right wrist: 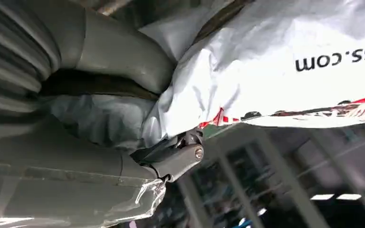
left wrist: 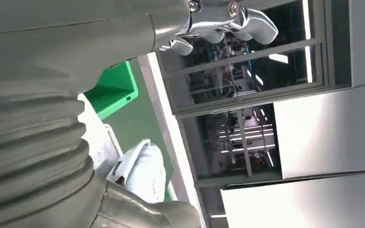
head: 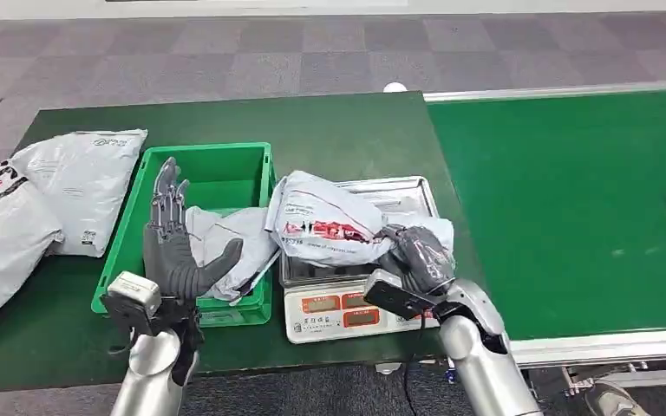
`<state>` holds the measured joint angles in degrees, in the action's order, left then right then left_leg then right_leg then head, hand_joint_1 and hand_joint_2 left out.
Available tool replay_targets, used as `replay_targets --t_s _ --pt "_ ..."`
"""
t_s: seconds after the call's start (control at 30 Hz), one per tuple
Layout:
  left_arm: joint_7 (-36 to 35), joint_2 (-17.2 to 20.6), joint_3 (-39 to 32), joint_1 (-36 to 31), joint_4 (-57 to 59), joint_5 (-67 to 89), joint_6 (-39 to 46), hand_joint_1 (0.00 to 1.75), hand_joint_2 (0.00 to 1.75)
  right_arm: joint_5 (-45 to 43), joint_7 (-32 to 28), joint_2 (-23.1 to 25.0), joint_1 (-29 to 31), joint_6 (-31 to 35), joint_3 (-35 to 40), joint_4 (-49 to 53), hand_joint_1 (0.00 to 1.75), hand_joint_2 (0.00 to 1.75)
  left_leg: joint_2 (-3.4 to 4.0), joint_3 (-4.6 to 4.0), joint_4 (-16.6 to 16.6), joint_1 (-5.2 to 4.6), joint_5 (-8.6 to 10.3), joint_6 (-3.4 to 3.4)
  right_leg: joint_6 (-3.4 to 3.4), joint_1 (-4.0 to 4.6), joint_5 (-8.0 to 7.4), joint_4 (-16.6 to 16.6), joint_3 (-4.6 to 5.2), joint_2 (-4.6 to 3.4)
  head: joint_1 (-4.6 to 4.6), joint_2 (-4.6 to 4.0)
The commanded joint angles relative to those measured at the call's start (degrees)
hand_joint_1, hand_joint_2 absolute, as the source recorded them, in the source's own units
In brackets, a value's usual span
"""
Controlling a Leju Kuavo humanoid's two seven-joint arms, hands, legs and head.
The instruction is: Moved the parcel from conveyor to table for the left to box.
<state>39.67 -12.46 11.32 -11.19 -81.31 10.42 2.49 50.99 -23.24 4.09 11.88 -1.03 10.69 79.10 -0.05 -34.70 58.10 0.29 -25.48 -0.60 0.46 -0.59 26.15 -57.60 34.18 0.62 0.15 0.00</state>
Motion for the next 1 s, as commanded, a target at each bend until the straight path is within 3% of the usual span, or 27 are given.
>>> replay_targets --t_s 0.03,0.57,1.0 --pt "0.2 2.0 2.3 -1.5 3.8 -0.4 0.1 0.00 1.75 -5.2 -3.8 -4.8 3.0 -4.9 9.1 -6.8 0.00 1.75 0.06 0.18 -0.1 0.01 0.00 0.00 -0.01 0.01 -0.03 0.1 -0.17 -0.09 0.00 -0.02" --pt "-0.5 2.0 4.0 -2.9 5.9 0.4 0.3 0.00 1.75 -10.7 -4.2 -3.3 1.5 2.6 3.4 0.0 0.00 1.75 -0.02 0.12 -0.1 -0.03 0.02 0.00 -0.02 -0.03 0.01 0.1 -0.10 -0.01 0.00 0.00" --pt "-0.5 2.0 4.1 -3.0 6.1 0.4 0.4 0.00 1.75 -10.7 -4.2 -3.4 1.3 2.6 3.3 0.5 0.00 1.75 0.04 0.10 0.0 -0.01 0.00 0.01 -0.01 -0.02 0.00 0.0 -0.05 -0.06 0.00 0.00"
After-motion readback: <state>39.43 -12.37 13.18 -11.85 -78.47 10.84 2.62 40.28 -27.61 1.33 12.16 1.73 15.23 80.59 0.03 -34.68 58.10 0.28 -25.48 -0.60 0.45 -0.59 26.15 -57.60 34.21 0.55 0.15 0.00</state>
